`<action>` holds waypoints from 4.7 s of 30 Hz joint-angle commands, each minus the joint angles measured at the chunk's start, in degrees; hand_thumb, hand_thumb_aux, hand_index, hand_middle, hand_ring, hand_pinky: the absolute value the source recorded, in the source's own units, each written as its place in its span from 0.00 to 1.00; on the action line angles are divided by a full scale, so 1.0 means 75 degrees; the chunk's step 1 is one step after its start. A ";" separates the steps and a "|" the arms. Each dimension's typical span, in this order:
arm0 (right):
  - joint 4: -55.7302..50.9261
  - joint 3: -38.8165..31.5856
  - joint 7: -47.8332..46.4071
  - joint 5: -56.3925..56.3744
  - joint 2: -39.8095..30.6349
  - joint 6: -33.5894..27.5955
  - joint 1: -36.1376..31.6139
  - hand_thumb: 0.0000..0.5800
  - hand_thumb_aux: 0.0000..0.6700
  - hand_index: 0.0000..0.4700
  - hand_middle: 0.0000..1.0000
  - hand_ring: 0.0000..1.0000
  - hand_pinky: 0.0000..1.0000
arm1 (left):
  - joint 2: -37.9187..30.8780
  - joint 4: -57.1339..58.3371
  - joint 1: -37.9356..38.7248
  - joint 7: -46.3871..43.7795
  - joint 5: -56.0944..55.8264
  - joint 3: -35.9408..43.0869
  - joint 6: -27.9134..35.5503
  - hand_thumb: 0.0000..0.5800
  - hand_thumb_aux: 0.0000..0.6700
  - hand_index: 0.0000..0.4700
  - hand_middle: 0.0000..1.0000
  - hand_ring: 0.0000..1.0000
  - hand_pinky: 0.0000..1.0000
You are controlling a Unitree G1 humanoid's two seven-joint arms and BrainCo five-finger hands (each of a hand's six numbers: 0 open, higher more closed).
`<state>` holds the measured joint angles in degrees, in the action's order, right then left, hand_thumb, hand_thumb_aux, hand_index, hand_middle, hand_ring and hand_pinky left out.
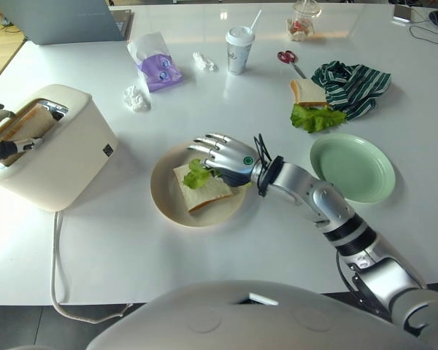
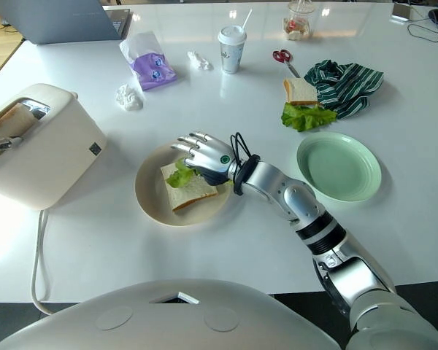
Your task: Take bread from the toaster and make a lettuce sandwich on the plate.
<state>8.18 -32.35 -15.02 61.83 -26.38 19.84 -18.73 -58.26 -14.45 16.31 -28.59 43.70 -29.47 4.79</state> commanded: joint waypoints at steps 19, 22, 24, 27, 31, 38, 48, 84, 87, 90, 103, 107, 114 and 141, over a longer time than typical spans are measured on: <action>-0.0461 -0.0722 0.0060 0.0225 0.0500 -0.0032 -0.0031 0.00 0.00 0.00 0.00 0.00 0.00 | 0.0147 -0.0621 0.0198 -0.0018 0.0068 -0.0016 0.0197 1.00 0.94 0.94 0.00 0.00 0.00; -0.0093 -0.0224 -0.0054 -0.0196 0.0350 -0.0171 0.0016 0.00 0.00 0.00 0.00 0.00 0.00 | 0.0137 -0.0613 -0.0176 0.0237 0.0072 0.0099 0.0185 0.99 0.90 0.90 0.00 0.00 0.00; 0.0165 0.0186 -0.0113 -0.0484 0.0160 -0.0243 0.0072 0.00 0.00 0.00 0.00 0.00 0.00 | 0.0113 -0.0548 -0.0409 0.0335 0.0090 0.0239 0.0196 0.98 0.86 0.86 0.00 0.00 0.00; 0.0318 0.0658 -0.0102 -0.0693 -0.0083 -0.0359 0.0098 0.00 0.00 0.00 0.00 0.00 0.00 | 0.0094 -0.0452 -0.0629 0.0365 0.0069 0.0446 0.0173 1.00 1.00 1.00 0.00 0.00 0.00; 0.0371 0.0982 -0.0110 -0.0831 -0.0224 -0.0417 0.0052 0.00 0.00 0.00 0.00 0.00 0.00 | 0.0109 -0.0434 -0.0829 0.0452 -0.0065 0.0395 0.0146 1.00 1.00 1.00 0.26 0.26 0.26; 0.0663 0.2072 -0.0448 -0.2431 -0.0306 -0.0719 -0.0019 0.00 0.00 0.00 0.00 0.00 0.00 | -0.0023 -0.0557 -0.1791 0.0723 -0.0979 -0.0225 -0.0002 1.00 1.00 1.00 1.00 1.00 1.00; 0.0052 0.3344 -0.0107 -0.3140 -0.0892 -0.0977 0.0272 0.00 0.00 0.00 0.00 0.00 0.00 | 0.0181 -0.0362 -0.4936 -0.0138 -0.4484 0.0652 0.0497 1.00 1.00 1.00 1.00 1.00 1.00; 0.2741 0.1050 -0.3852 -0.4878 -0.1358 -0.1434 0.1375 0.00 0.00 0.00 0.00 0.00 0.00 | 0.3541 0.0558 -0.3339 -0.0763 -0.5721 0.5260 0.1714 1.00 1.00 1.00 1.00 1.00 1.00; 0.2305 0.0830 -0.3875 -0.4596 -0.1375 -0.1220 0.1241 0.00 0.00 0.00 0.00 0.00 0.00 | 0.3497 0.0644 -0.3286 -0.0645 -0.5463 0.5327 0.1592 1.00 1.00 1.00 1.00 1.00 1.00; 0.2102 0.0753 -0.3849 -0.4484 -0.1305 -0.1091 0.1152 0.00 0.00 0.00 0.00 0.00 0.00 | 0.3459 0.0647 -0.3178 -0.0620 -0.5282 0.5370 0.1477 1.00 1.00 1.00 1.00 1.00 1.00; 0.1659 0.0462 -0.4156 -0.4300 -0.1162 -0.0750 0.0753 0.00 0.00 0.00 0.00 0.00 0.00 | 0.3482 0.0940 -0.2868 -0.0482 -0.4498 0.5877 0.1052 1.00 1.00 1.00 0.99 0.99 0.99; 0.1796 0.0514 -0.4161 -0.4320 -0.1110 -0.0757 0.0690 0.00 0.00 0.00 0.00 0.00 0.00 | 0.3473 0.1186 -0.2904 -0.0369 -0.4215 0.6011 0.0872 1.00 1.00 1.00 0.88 0.88 0.88; 0.1901 0.0630 -0.4172 -0.4414 -0.0998 -0.0817 0.0480 0.00 0.00 0.00 0.00 0.00 0.00 | 0.3566 0.1517 -0.2972 -0.0219 -0.3903 0.6118 0.0641 1.00 1.00 1.00 0.87 0.87 0.87; 0.0189 -0.0472 -0.4710 -0.4355 -0.1209 -0.0534 0.1001 0.00 0.00 0.00 0.00 0.00 0.00 | 0.2507 0.0502 -0.4199 0.1971 -0.0834 0.4815 0.0105 0.00 0.00 0.00 0.00 0.00 0.00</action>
<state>12.80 -33.22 -46.66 27.94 -33.22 16.94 -14.47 -38.17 -8.20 -12.96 -15.27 35.97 9.42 5.15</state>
